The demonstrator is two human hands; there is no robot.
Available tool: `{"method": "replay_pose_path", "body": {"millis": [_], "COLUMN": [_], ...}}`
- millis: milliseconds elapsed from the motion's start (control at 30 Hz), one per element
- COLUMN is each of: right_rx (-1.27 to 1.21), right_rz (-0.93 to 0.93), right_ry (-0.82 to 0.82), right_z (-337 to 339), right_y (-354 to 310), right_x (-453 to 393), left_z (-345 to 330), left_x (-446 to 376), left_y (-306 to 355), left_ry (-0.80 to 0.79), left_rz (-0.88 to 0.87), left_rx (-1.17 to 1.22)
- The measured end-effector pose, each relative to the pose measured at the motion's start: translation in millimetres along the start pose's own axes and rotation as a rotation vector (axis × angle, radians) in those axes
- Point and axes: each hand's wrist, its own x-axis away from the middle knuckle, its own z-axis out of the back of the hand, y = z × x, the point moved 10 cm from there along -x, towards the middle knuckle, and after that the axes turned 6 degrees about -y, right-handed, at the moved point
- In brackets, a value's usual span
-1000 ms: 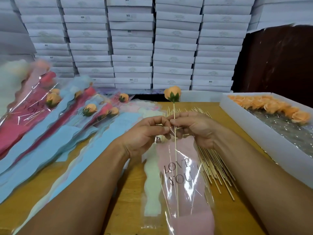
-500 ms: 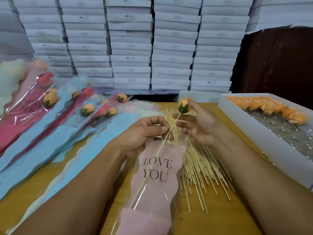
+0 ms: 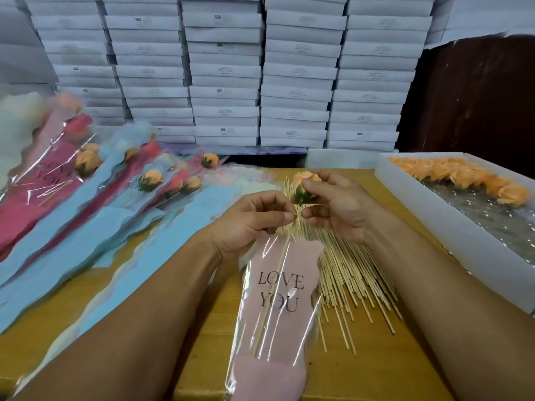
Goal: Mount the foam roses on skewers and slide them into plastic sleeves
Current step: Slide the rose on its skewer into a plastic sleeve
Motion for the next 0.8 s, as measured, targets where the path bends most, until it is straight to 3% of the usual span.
{"method": "replay_pose_path", "body": {"millis": [467,800], "right_rx": [0.341,0.328], "right_rz": [-0.036,-0.058], "right_ry": [-0.079,-0.122], "right_z": [-13.8,-26.6], "right_y": [6.5,12.6], "right_x": [0.8,2.0], "left_z": [20.1,29.3], "left_x": [-0.9,-0.1], "left_y": [3.2,1.8], "left_ry": [0.164,0.268], "left_rz": [-0.037,-0.062], "left_rx": [-0.03,-0.008]}}
